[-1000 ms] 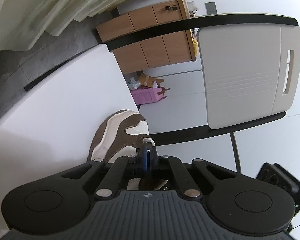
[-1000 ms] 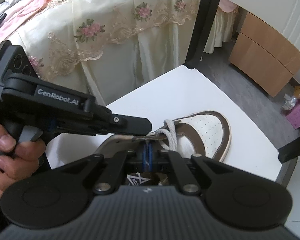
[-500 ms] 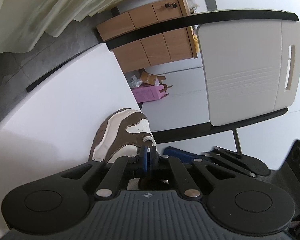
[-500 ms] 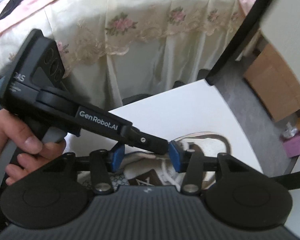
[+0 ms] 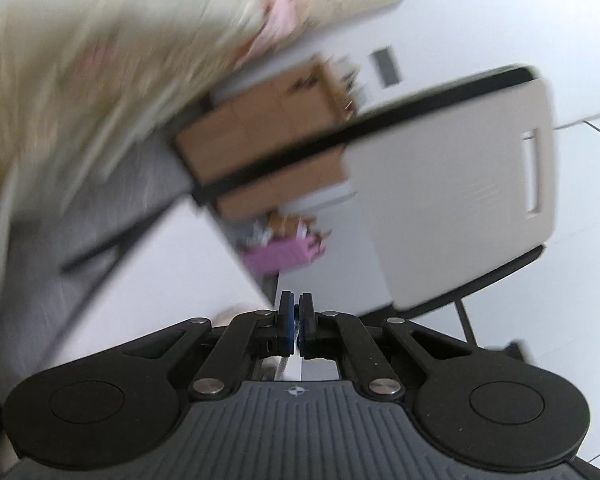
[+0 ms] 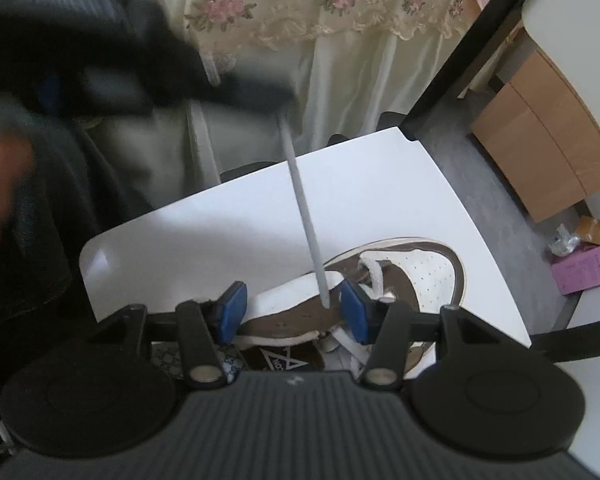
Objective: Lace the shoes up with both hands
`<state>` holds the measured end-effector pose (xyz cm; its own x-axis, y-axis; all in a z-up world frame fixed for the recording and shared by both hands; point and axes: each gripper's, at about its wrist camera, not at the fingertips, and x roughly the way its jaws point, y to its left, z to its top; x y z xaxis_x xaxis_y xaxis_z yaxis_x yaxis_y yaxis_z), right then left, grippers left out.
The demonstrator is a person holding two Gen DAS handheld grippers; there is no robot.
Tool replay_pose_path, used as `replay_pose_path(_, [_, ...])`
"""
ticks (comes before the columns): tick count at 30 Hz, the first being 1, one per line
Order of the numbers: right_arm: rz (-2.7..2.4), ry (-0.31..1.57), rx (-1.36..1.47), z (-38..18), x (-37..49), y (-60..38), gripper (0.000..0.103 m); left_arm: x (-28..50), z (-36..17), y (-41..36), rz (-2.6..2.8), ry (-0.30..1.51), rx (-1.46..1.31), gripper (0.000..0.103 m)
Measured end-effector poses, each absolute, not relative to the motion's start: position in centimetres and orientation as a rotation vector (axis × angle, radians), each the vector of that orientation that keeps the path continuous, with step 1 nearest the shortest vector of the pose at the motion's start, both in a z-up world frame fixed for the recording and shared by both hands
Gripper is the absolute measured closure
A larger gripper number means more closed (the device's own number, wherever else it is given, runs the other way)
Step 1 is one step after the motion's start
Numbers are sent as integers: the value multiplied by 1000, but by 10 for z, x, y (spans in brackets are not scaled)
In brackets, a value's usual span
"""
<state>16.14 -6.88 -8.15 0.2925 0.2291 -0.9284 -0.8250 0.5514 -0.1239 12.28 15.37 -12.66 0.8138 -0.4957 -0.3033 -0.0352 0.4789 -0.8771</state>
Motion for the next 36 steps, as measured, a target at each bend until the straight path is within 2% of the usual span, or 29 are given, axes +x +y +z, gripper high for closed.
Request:
replay_pose_path(9, [752, 994, -683, -84, 156, -70, 50, 102, -37, 228, -162, 398, -899, 101])
replay_pose_path(16, [742, 965, -667, -81, 152, -72, 47, 102, 1, 239, -128, 408, -749, 103])
replay_pose_path(24, [644, 890, -357, -60, 134, -120, 46, 91, -12, 217, -118, 487, -611, 101])
replay_pose_path(31, [445, 810, 20, -65, 92, -179, 46, 72, -40, 139, -230, 578, -432, 99])
replay_pose_path(36, [331, 781, 329, -92, 65, -212, 51, 60, -75, 74, -309, 671, -317, 99])
